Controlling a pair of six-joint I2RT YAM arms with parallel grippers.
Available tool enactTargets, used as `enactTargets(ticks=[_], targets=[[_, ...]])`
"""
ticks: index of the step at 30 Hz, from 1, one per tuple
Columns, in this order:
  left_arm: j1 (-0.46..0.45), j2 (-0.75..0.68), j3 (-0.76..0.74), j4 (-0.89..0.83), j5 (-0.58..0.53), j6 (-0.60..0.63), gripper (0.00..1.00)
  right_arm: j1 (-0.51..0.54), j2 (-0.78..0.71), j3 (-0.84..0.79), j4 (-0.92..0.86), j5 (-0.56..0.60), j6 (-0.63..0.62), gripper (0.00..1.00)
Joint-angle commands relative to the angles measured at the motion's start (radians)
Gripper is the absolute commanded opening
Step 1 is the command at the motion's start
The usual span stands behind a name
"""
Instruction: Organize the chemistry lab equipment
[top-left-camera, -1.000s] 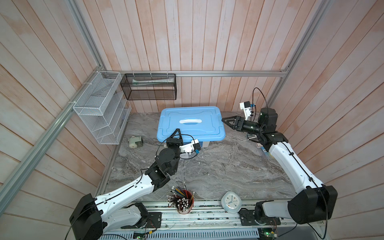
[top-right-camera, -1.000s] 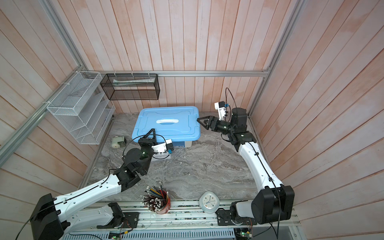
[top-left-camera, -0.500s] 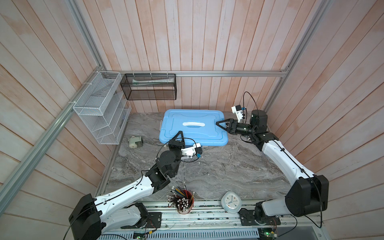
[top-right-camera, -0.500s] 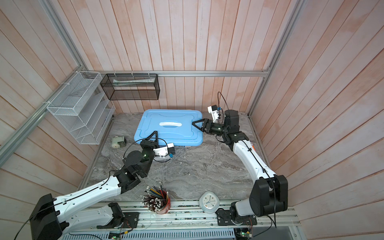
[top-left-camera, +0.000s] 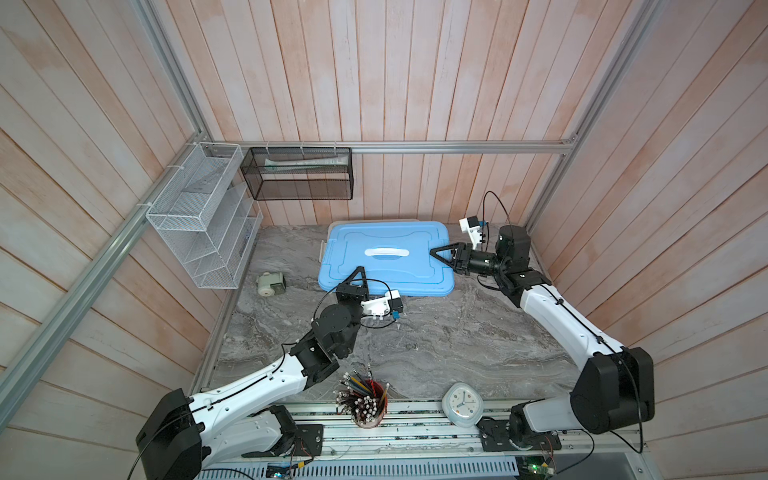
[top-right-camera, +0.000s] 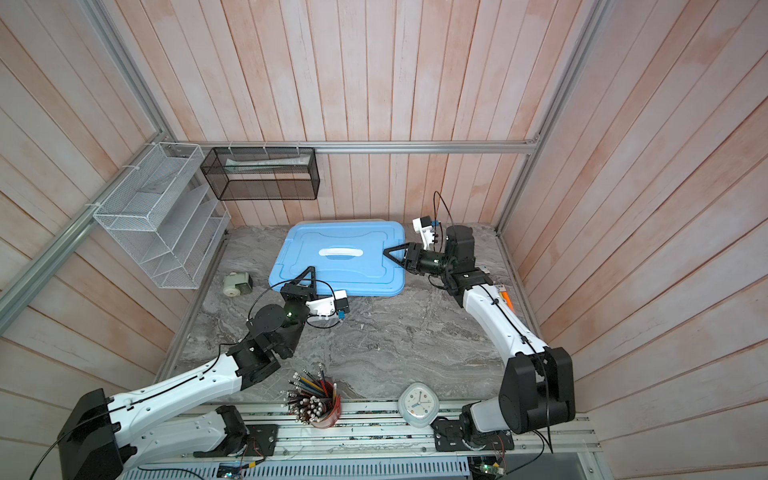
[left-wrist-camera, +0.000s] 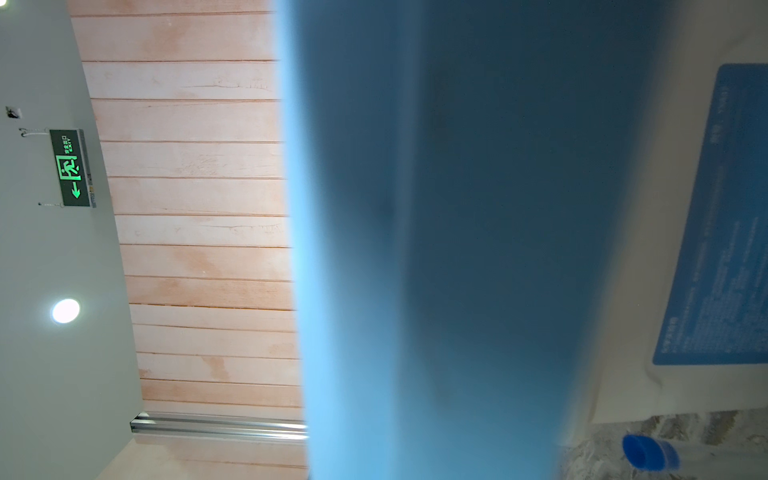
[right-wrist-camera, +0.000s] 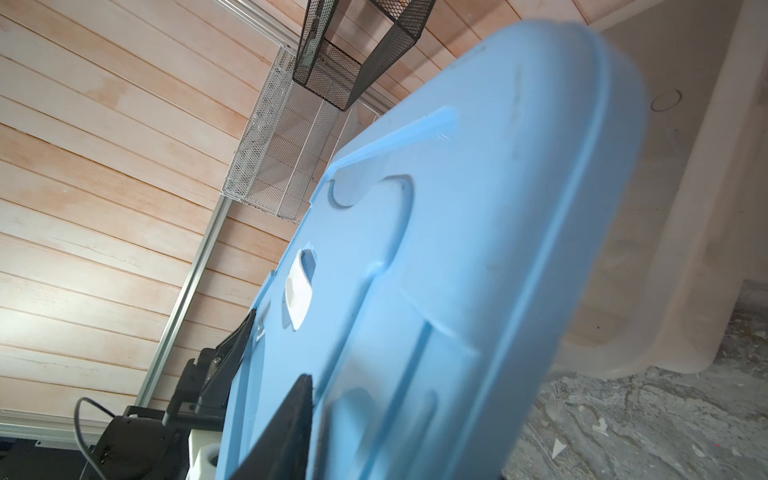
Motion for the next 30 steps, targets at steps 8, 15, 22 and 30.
enactTargets(ticks=[8, 15, 22, 30], targets=[[-0.001, -0.001, -0.039, 0.068, 0.054, -0.019, 0.27, 0.006, -0.012, -0.041, 0.185, -0.052, 0.102, 0.24], [-0.001, 0.008, -0.040, 0.048, 0.062, -0.039, 0.60, 0.006, -0.024, -0.110, 0.415, -0.038, 0.307, 0.11], [-0.003, 0.023, -0.038, 0.037, 0.075, -0.069, 0.87, 0.015, -0.033, -0.146, 0.529, 0.031, 0.447, 0.01], [-0.003, 0.014, -0.031, 0.012, 0.086, -0.115, 0.89, 0.016, 0.006, -0.158, 0.648, 0.081, 0.572, 0.00]])
